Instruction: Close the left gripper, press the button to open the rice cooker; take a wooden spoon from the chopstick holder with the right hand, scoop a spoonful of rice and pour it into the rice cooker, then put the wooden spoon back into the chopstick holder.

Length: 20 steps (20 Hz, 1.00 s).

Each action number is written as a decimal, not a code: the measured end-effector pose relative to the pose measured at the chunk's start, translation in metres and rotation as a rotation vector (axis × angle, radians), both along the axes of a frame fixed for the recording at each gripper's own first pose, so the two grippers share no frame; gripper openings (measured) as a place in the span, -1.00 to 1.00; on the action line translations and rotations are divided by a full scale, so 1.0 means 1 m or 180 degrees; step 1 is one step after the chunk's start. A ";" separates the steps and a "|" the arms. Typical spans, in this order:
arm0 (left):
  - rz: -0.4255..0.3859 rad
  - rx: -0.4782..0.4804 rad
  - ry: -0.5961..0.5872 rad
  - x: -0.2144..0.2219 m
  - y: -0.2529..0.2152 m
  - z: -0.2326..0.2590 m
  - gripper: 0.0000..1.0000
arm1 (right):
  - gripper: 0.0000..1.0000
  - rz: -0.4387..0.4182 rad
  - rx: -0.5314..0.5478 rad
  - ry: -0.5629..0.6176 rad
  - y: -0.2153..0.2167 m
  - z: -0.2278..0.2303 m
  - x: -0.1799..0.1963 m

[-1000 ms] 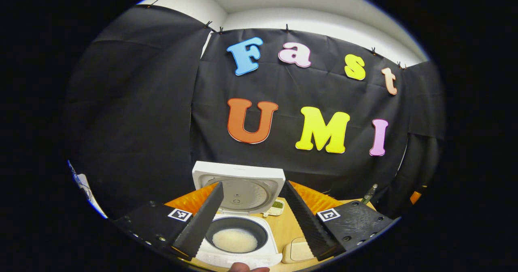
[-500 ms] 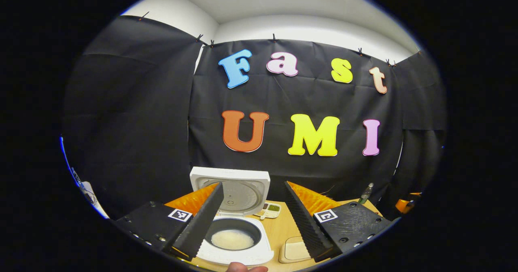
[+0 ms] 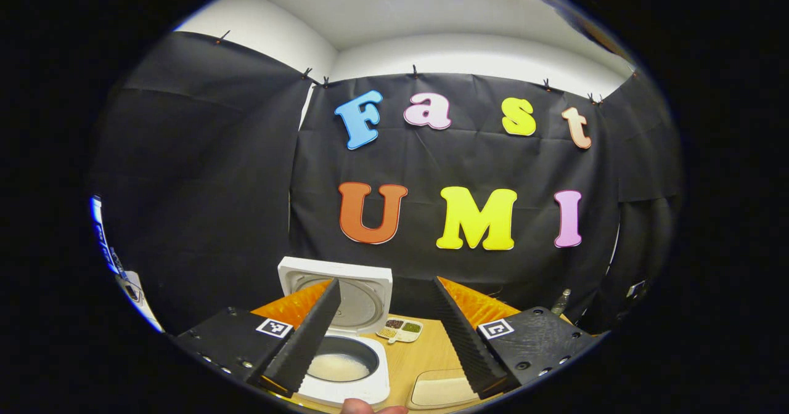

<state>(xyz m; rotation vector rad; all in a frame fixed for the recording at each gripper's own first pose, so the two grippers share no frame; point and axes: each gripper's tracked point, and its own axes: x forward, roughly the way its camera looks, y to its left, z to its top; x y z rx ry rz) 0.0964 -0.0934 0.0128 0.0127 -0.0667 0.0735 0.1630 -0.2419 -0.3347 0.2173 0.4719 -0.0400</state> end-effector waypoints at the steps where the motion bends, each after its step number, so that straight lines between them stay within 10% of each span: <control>1: 0.0023 0.0025 0.0062 0.001 -0.001 -0.004 0.88 | 0.72 0.0031 0.0054 0.0045 0.001 -0.009 0.007; 8: 0.0158 0.0126 0.0420 0.006 -0.001 -0.031 0.88 | 0.28 0.0265 0.0038 0.0168 0.016 -0.036 0.046; 11: 0.0217 0.0160 0.0466 0.004 0.006 -0.034 0.88 | -0.37 0.0247 0.0021 0.0157 0.014 -0.033 0.048; 20: 0.0183 0.0049 0.0471 0.002 0.034 -0.038 0.88 | -0.61 0.0243 -0.0070 0.0209 0.036 0.000 0.020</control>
